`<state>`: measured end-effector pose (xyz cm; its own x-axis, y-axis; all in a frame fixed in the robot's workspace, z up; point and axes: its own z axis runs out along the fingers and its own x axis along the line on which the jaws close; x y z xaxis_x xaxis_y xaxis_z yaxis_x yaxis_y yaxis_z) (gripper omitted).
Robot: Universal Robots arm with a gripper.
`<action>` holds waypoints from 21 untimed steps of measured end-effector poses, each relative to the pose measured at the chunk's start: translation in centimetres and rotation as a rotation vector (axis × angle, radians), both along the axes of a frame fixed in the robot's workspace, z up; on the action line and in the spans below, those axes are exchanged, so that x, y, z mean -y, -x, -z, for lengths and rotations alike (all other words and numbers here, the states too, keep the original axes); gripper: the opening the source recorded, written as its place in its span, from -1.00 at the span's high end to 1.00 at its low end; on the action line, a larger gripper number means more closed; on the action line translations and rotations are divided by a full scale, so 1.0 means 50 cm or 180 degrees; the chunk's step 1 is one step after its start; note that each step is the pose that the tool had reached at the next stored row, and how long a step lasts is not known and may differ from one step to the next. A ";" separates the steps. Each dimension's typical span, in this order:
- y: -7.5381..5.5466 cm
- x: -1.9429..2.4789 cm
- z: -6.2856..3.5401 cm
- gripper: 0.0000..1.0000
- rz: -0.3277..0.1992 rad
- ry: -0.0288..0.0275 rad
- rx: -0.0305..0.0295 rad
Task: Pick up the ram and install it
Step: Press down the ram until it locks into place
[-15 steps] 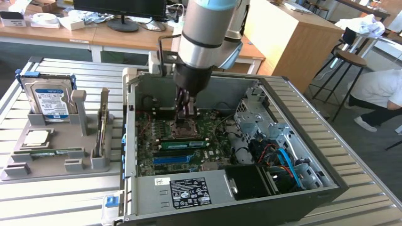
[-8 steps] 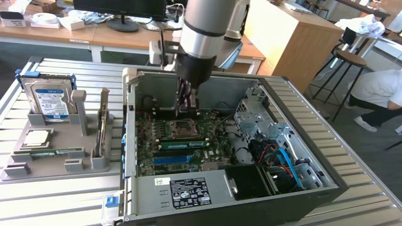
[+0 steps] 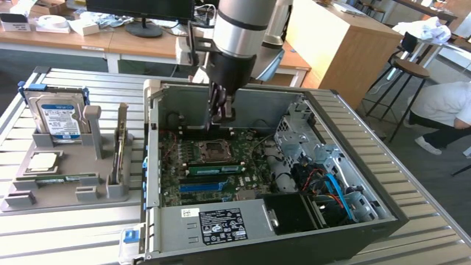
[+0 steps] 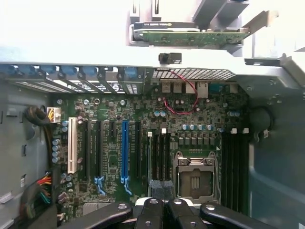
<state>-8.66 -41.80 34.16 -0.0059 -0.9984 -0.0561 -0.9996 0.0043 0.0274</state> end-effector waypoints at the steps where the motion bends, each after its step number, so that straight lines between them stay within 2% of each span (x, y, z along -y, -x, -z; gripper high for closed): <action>1: 0.000 0.0000 -0.003 0.80 0.0000 0.0000 0.0000; 7: 0.000 0.0000 -0.018 0.80 0.0000 0.0000 0.0000; 14: -0.002 0.0001 -0.018 0.80 -0.0001 0.0000 0.0000; 21: -0.022 0.0000 -0.018 0.80 0.0000 0.0000 0.0000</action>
